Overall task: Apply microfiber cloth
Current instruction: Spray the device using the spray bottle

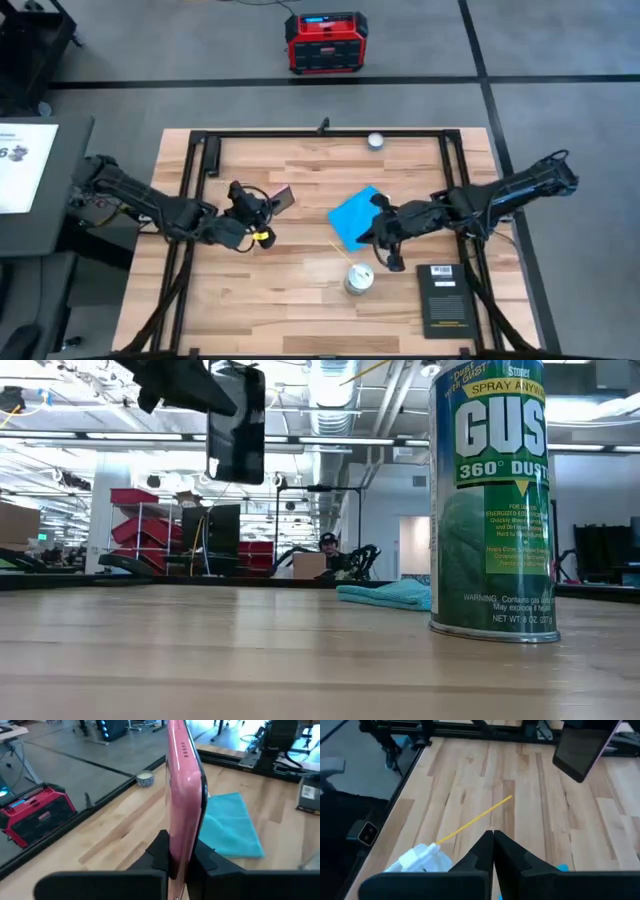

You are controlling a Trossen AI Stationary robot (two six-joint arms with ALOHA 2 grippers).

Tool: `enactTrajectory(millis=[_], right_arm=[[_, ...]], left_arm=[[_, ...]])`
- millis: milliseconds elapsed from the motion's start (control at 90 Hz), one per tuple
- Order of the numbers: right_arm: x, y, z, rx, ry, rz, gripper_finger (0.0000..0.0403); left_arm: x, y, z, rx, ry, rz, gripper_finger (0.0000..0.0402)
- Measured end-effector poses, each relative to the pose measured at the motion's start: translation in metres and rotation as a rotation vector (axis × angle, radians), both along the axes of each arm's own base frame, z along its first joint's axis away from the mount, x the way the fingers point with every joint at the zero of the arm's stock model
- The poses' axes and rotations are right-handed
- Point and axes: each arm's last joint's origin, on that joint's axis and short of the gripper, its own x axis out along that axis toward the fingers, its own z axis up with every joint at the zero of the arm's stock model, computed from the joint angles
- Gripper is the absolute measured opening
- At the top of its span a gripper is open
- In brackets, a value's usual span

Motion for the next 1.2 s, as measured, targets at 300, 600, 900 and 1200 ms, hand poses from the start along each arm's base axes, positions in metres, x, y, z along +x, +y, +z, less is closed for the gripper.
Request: enactTrajectory(millis=[300, 600, 900, 1200], right_arm=[[0.010, 0.013, -0.001, -0.014, 0.050, 0.030, 0.0000], [0.007, 0.021, -0.002, 0.016, 0.059, 0.036, 0.0000], [0.003, 0.031, -0.001, 0.049, 0.058, 0.053, 0.0000], [0.015, 0.037, -0.013, 0.053, 0.108, 0.042, 0.0000]], left_arm=[[-0.009, -0.026, 0.003, -0.033, -0.082, -0.016, 0.0004], [0.001, -0.037, -0.010, -0.032, -0.074, -0.006, 0.0004], [0.005, -0.038, -0.011, -0.037, -0.091, -0.006, 0.0004], [0.019, -0.027, -0.012, -0.032, -0.085, 0.018, 0.0004]])
